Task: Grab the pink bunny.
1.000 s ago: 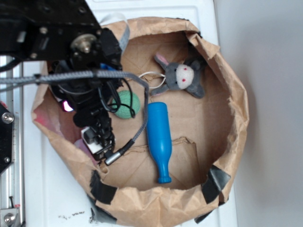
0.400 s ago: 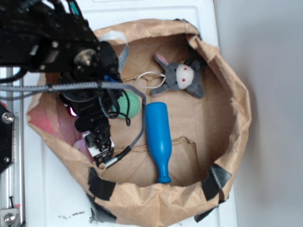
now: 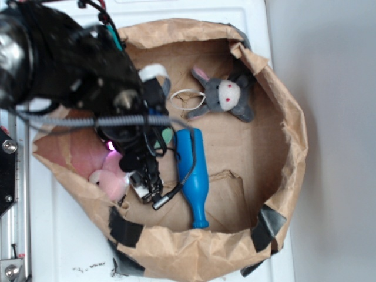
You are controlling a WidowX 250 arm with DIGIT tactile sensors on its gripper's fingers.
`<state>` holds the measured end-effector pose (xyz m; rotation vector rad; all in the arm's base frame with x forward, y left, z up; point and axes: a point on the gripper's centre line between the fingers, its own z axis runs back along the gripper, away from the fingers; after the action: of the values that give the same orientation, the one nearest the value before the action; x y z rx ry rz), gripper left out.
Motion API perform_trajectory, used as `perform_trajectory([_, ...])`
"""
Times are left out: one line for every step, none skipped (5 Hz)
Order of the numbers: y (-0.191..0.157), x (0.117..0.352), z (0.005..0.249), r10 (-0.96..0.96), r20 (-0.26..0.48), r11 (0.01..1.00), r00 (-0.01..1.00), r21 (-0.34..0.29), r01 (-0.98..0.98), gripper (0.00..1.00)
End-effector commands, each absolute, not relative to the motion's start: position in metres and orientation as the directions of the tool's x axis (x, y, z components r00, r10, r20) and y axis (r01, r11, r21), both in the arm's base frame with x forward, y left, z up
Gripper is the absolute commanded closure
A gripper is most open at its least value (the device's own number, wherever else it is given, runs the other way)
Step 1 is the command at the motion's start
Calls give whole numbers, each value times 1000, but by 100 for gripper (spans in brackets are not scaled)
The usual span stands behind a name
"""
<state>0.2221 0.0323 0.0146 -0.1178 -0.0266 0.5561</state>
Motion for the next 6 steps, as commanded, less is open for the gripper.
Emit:
perform_trajectory([35, 215, 6, 499, 19, 865, 866, -79, -496, 0])
perform_trajectory([37, 212, 21, 504, 11, 859, 864, -111, -500, 100])
perform_trajectory([38, 212, 29, 483, 7, 869, 876, -131, -478, 100])
perform_trajectory([35, 215, 42, 410, -1, 904, 912, -130, -407, 100])
perform_trajectory([31, 221, 62, 356, 9, 927, 934, -132, -352, 100])
perform_trajectory([30, 225, 97, 244, 29, 961, 969, -144, -237, 100])
